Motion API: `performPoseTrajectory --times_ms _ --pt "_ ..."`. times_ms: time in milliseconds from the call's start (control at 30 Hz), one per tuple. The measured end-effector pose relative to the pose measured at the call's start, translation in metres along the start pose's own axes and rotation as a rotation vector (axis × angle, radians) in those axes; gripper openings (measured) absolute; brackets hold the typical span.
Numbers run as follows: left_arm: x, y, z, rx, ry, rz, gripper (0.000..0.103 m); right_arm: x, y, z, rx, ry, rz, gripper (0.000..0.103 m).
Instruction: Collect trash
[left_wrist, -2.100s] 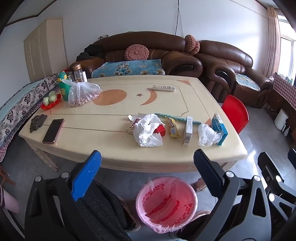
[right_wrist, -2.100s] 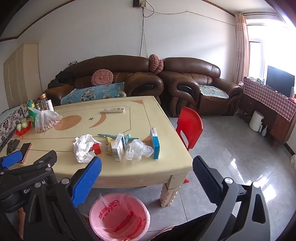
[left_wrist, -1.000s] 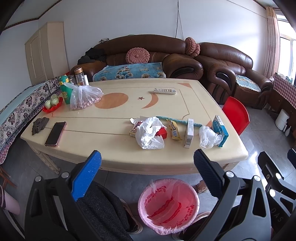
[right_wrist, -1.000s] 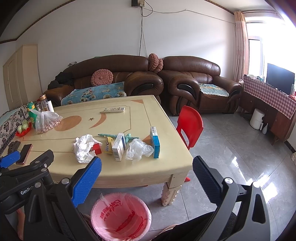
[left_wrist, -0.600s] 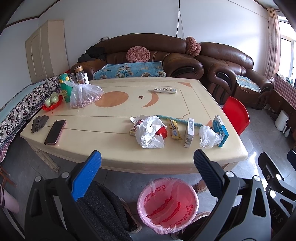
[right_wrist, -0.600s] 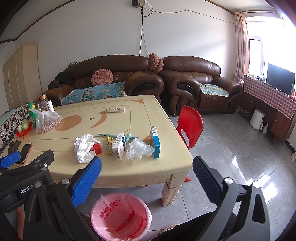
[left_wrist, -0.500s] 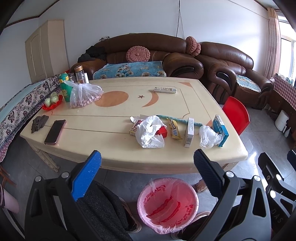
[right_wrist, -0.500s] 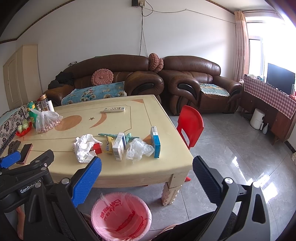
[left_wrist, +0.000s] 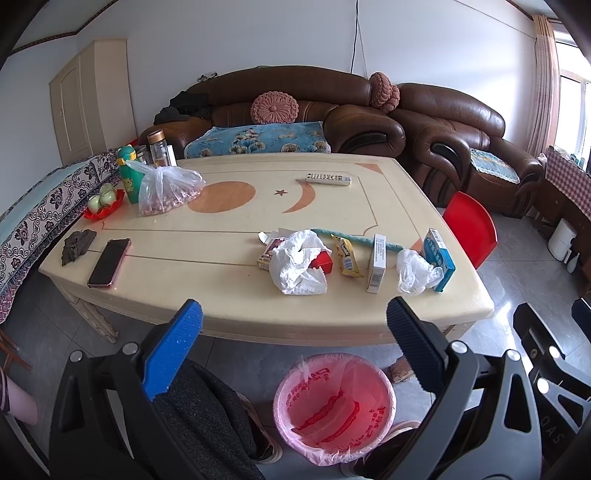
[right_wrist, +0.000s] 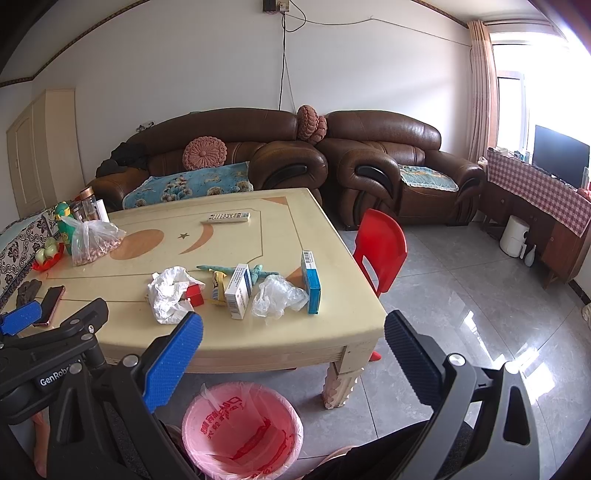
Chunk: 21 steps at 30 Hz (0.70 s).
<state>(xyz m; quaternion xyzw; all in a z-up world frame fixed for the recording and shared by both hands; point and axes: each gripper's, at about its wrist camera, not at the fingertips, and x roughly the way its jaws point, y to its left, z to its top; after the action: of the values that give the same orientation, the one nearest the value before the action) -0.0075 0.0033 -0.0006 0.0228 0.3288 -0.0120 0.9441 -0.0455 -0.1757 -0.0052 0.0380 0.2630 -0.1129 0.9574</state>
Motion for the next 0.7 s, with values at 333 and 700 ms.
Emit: performPoseTrajectory --times_ms 333,700 --pt "0.0008 -0.0005 0.001 0.001 0.003 -0.001 0.098 0.0002 0.0003 0.0003 0.0 0.003 0.001 0.096" --pt "0.0009 -0.0008 0.0009 0.001 0.005 -0.002 0.098 0.0007 -0.0002 0.0006 0.001 0.004 0.001 0.096"
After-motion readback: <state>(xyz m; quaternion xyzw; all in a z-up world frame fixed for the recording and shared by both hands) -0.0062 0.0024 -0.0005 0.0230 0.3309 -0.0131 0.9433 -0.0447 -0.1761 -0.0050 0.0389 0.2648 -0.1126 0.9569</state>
